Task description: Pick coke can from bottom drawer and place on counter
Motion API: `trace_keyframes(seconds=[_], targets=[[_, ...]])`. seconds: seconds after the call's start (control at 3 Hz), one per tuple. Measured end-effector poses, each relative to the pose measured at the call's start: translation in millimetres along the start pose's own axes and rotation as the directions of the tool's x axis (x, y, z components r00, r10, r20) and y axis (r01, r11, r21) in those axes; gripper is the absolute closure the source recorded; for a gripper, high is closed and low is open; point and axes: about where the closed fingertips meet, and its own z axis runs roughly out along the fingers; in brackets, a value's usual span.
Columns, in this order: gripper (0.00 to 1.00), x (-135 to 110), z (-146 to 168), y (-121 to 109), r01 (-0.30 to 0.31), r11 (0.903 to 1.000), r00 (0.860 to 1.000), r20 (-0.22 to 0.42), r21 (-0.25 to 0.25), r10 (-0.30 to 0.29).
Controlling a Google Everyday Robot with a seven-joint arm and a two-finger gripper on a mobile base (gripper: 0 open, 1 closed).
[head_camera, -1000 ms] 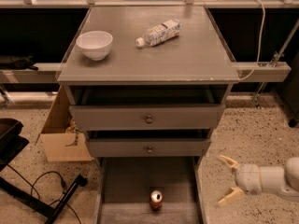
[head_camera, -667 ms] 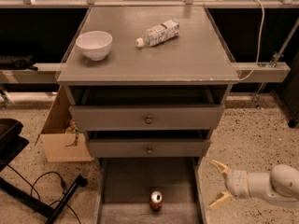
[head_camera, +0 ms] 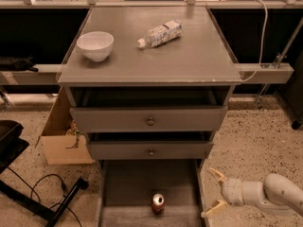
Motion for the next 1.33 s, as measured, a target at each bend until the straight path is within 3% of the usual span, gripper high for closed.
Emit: trace_keyframes(seconds=[0.33,1.0,1.33], targets=[[0.00,13.9,27.7,0.5,0.014,0.9990,1.000,-0.007,-0.043,-0.015],[0.00,71.6,116.0,3.8,0.057,0.9938,0.993,-0.101,-0.095,-0.067],[0.00,93.9,160.1,5.0,0.077,0.9898,0.991,-0.097,-0.120,-0.089]])
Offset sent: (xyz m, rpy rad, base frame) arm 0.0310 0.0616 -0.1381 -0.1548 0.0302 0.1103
